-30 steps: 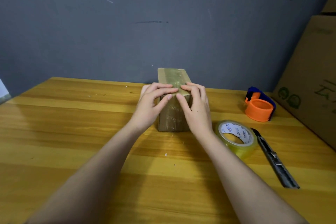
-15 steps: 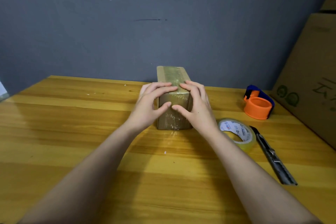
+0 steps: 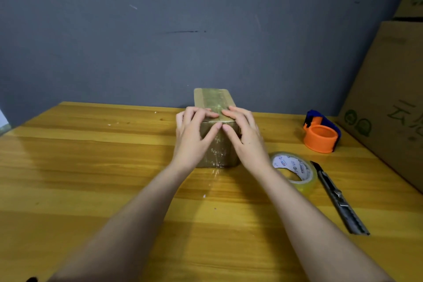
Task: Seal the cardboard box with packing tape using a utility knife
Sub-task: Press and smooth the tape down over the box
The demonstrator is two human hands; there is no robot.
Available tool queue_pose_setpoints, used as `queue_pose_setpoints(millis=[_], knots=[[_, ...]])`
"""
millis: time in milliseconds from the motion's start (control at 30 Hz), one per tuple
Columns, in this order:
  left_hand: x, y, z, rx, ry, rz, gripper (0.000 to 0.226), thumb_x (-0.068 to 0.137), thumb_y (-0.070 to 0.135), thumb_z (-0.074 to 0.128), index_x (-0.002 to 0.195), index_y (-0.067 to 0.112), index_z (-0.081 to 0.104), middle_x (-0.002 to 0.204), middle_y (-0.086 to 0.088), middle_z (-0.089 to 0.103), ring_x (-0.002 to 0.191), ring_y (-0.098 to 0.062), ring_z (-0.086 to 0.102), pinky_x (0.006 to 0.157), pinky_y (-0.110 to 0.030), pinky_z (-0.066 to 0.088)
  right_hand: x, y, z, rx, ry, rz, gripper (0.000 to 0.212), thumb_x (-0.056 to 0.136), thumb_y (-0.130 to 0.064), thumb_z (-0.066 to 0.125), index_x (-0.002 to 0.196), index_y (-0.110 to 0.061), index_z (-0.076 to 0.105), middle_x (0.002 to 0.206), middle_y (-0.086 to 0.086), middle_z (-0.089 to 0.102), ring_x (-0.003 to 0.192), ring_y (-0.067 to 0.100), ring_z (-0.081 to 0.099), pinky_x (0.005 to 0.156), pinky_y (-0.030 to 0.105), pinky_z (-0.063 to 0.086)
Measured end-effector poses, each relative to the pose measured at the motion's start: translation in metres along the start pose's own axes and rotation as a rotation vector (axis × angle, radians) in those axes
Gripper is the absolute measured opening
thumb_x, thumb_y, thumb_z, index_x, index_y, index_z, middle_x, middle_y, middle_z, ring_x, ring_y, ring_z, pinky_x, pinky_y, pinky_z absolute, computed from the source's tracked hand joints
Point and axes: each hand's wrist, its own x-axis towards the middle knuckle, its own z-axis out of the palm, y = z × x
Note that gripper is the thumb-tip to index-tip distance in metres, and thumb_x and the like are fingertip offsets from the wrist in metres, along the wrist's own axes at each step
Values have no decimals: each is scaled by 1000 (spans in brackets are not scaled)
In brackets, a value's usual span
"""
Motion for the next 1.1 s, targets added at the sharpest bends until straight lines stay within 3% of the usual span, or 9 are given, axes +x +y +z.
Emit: queue_pose_setpoints(millis=[167, 367, 667, 867, 1100], knots=[[1, -7, -5, 31, -47, 69, 33, 82, 46, 57, 110, 30, 62, 113, 15, 48, 113, -11, 38, 97, -2, 18, 1, 4, -8, -69, -81, -34, 43, 93, -38, 53, 135, -34, 46, 142, -11, 39, 132, 13, 39, 105, 30, 33], [-2, -9, -9, 94, -87, 111, 43, 79, 31, 72, 120, 28, 59, 120, 15, 45, 116, -5, 32, 100, -4, 17, 0, 6, -16, -162, -142, -79, 55, 89, -37, 60, 139, -36, 39, 146, -16, 33, 133, 9, 36, 104, 25, 30], [-4, -7, -16, 232, -159, 139, 61, 71, 39, 76, 126, 33, 51, 129, 9, 47, 122, -16, 36, 101, -32, 34, 2, 4, -24, -207, -207, -73, 69, 81, -35, 70, 140, -40, 36, 147, -21, 31, 134, 9, 37, 106, 32, 34], [2, 9, -6, 175, -36, 2, 41, 78, 56, 46, 106, 30, 60, 110, 6, 50, 111, -17, 41, 95, -37, 38, 1, -3, -16, 11, -56, 12, 33, 96, -37, 46, 128, -37, 54, 138, -19, 45, 127, 6, 43, 105, 34, 39], [-1, 7, 8, 231, 68, -15, 39, 84, 57, 43, 101, 27, 62, 108, 2, 54, 107, -22, 43, 90, -37, 35, 0, -3, -7, -3, -8, 46, 32, 96, -38, 45, 126, -35, 56, 136, -17, 47, 124, 9, 45, 101, 27, 37]])
